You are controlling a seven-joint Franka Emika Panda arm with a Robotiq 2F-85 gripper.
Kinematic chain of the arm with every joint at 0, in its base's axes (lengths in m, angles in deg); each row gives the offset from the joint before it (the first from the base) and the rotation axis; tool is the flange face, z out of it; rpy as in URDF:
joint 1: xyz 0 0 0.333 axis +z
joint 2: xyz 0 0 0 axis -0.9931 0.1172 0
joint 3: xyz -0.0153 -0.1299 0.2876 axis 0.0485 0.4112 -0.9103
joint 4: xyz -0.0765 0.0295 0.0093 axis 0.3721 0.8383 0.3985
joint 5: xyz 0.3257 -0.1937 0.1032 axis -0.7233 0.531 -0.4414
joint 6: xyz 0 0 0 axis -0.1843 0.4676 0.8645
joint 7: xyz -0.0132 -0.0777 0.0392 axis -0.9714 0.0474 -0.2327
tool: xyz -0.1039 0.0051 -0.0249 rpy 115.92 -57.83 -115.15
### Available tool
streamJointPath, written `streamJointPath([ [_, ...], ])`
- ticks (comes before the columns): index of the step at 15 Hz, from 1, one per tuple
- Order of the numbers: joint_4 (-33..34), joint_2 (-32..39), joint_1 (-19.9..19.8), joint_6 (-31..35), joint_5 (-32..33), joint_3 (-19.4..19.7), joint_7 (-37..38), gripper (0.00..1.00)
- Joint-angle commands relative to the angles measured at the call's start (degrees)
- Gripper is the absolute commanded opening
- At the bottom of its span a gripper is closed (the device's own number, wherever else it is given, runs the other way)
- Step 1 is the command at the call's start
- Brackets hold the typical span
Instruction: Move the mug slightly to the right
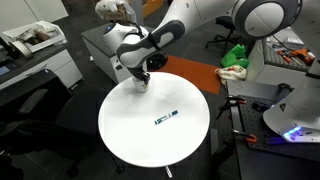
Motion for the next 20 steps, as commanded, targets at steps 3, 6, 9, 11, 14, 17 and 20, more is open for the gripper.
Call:
streamJointPath([
  [3, -0.2, 0.4, 0.1, -1.0, -1.0, 0.9, 0.6, 0.4],
  [6, -0.3, 1.1, 0.3, -1.2, -0.8, 1.1, 0.7, 0.62],
  [9, -0.5, 1.3, 0.5, -1.1, -0.6, 1.3, 1.0, 0.84],
  [11, -1.0, 0.9, 0.8, -0.4, -0.4, 1.5, 1.7, 0.99],
  [14, -1.8, 0.1, 1.3, 0.6, 0.0, 1.8, 3.1, 1.0],
  [17, -2.9, -1.0, 1.7, 1.7, 0.4, 2.0, 4.3, 0.98],
  [20, -3.9, -2.3, 2.0, 2.8, 0.6, 2.1, 5.4, 0.96],
])
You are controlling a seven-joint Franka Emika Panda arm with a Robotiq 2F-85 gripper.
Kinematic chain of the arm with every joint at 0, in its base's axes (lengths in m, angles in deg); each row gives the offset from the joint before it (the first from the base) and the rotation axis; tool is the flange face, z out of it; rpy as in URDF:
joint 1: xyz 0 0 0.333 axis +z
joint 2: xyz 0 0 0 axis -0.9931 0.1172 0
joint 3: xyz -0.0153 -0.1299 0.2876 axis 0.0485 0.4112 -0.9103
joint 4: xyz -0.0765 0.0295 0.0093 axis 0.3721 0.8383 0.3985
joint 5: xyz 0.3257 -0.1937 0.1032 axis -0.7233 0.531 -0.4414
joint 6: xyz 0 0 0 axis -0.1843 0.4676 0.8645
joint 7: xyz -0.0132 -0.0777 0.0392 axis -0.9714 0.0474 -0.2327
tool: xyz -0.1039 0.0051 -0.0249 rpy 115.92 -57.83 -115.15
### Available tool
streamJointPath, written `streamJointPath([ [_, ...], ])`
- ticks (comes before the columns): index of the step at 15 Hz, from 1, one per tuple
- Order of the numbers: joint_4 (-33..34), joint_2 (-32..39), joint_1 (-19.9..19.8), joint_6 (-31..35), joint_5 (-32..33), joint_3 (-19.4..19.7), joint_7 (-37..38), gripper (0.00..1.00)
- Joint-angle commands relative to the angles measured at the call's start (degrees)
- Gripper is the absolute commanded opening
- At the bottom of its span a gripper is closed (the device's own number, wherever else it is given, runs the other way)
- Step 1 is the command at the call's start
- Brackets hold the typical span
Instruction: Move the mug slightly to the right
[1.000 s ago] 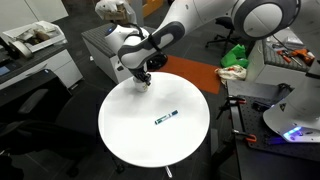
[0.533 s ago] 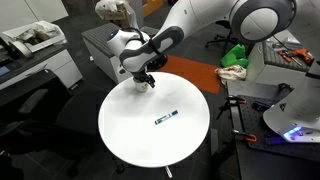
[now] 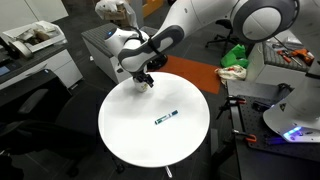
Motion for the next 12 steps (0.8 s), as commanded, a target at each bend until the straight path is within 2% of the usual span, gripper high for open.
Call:
streamJointPath([
  [1, -3.9, -3.8, 1.1, 2.5, 0.6, 1.1, 2.8, 0.97],
  [6, -8.3, -7.9, 1.4, 6.6, 1.2, 1.4, 4.7, 0.99],
  [12, -19.1, -17.3, 2.2, 14.3, 2.7, 1.7, 11.1, 0.98],
])
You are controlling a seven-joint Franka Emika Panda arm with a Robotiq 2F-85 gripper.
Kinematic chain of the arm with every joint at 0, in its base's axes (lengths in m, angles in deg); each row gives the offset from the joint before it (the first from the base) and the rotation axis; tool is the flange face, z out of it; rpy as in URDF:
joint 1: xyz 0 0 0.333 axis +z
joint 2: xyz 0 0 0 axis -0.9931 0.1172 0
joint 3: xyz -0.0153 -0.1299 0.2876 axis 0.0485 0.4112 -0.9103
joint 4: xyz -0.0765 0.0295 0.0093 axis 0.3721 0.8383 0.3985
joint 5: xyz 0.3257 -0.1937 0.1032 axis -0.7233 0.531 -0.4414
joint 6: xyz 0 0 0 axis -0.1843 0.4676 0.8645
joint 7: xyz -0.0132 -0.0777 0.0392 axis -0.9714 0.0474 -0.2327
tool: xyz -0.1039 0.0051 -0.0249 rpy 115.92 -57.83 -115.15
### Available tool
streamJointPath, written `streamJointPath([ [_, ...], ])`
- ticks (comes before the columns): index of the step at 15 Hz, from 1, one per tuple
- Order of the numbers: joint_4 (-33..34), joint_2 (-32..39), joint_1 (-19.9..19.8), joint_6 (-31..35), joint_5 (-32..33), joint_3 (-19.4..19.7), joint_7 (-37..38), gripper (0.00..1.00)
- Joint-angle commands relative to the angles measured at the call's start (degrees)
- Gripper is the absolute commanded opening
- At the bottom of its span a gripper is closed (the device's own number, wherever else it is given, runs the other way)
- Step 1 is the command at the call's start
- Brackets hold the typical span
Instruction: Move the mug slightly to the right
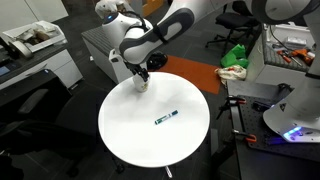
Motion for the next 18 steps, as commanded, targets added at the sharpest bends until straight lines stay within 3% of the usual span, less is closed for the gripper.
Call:
streamJointPath([
  [1, -11.5, -9.8, 1.5, 5.1, 1.2, 1.3, 6.1, 0.99],
  [11, -27.5, -29.6, 2.4, 5.0, 0.0, 0.2, 17.8, 0.97],
  [15, -31.7, -36.4, 2.0, 2.2, -1.1, 0.2, 18.4, 0.94],
  [18, -33.3, -39.8, 2.1, -0.1, -2.1, 0.4, 18.7, 0.99],
])
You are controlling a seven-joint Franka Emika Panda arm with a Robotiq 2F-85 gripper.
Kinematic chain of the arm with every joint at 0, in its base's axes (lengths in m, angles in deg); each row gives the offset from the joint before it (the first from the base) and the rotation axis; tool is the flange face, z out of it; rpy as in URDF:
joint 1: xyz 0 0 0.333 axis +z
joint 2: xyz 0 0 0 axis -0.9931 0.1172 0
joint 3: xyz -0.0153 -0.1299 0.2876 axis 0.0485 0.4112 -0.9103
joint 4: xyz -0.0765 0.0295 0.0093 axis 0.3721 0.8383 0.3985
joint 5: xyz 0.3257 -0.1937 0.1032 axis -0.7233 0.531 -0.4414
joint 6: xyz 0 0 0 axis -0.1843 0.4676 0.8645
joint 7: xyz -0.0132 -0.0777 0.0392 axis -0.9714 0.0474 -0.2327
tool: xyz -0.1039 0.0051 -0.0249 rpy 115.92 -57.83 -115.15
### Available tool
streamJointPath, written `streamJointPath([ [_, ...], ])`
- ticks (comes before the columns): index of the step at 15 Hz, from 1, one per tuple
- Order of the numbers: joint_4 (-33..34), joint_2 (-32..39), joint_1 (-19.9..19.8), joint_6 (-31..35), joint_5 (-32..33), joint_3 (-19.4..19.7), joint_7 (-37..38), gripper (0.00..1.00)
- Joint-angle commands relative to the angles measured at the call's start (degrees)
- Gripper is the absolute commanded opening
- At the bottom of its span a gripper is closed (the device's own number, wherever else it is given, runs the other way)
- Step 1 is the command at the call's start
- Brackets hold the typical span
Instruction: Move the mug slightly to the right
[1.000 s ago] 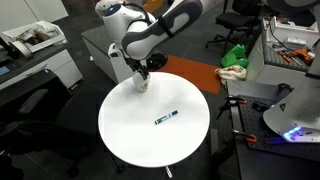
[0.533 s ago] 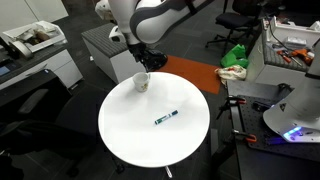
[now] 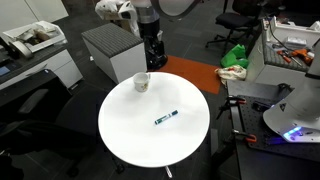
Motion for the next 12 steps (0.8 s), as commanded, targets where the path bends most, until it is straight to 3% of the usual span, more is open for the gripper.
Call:
streamJointPath([
  [1, -3.9, -5.8, 0.1, -2.6, -1.9, 0.3, 1.1, 1.0],
  [8, -5.2, -10.2, 0.1, -5.0, -4.9, 1.0, -1.7, 1.0],
  [9, -3.1, -7.5, 0.5, -4.1, -3.6, 1.0, -0.3, 1.0],
  [12, -3.8, -8.4, 0.5, -4.1, -3.9, 1.2, -0.4, 1.0],
])
